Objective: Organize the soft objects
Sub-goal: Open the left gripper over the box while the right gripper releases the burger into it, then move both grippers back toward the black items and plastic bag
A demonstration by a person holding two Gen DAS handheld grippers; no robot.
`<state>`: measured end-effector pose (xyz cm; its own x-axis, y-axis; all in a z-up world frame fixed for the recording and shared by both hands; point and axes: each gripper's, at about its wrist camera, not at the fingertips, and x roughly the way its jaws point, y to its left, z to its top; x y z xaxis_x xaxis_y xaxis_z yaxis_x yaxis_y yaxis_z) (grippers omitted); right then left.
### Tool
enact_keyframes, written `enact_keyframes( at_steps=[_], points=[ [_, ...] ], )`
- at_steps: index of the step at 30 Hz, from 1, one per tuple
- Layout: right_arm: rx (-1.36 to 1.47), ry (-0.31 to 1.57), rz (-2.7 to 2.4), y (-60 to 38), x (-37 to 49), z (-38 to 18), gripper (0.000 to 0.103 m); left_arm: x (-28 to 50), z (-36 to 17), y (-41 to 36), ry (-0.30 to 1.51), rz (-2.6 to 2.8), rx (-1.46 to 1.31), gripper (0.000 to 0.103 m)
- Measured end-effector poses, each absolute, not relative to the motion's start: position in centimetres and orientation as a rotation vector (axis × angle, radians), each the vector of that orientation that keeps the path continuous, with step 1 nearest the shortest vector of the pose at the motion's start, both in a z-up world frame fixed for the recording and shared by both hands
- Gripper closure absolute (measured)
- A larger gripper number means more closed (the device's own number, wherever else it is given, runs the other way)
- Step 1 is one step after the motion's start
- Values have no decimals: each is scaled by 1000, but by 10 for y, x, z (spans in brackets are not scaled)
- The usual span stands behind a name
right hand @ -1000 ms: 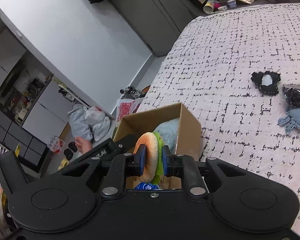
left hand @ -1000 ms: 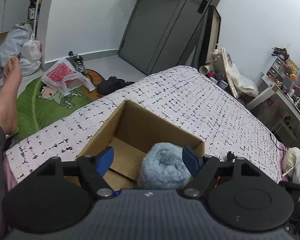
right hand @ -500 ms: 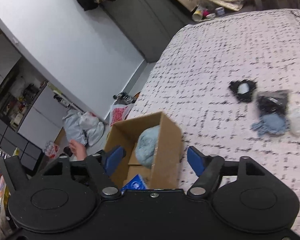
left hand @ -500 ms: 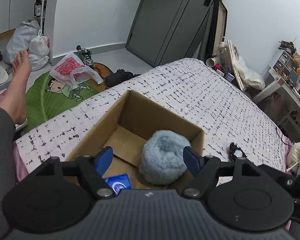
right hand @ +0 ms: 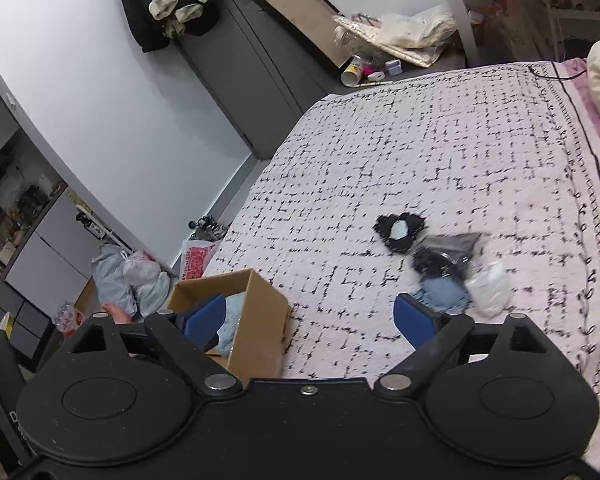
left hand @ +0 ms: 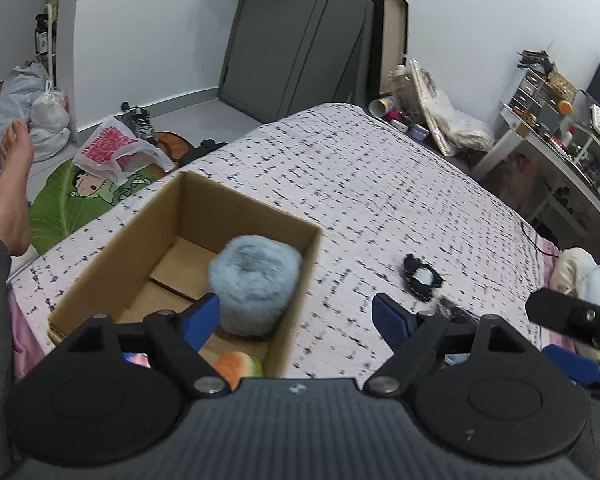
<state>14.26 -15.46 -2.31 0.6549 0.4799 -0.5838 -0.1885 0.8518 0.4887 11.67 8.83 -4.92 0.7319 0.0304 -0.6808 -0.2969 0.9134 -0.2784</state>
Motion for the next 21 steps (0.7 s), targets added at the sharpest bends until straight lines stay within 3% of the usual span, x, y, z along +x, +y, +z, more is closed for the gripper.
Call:
enact_keyframes(
  at_steps=[13, 21],
  points=[
    [424, 725, 377, -209, 154, -7, 1, 124, -32, 43, 733, 151, -348, 15],
    [453, 719, 382, -237, 167, -4, 0, 135, -26, 19, 733, 138, -327, 13]
  ],
)
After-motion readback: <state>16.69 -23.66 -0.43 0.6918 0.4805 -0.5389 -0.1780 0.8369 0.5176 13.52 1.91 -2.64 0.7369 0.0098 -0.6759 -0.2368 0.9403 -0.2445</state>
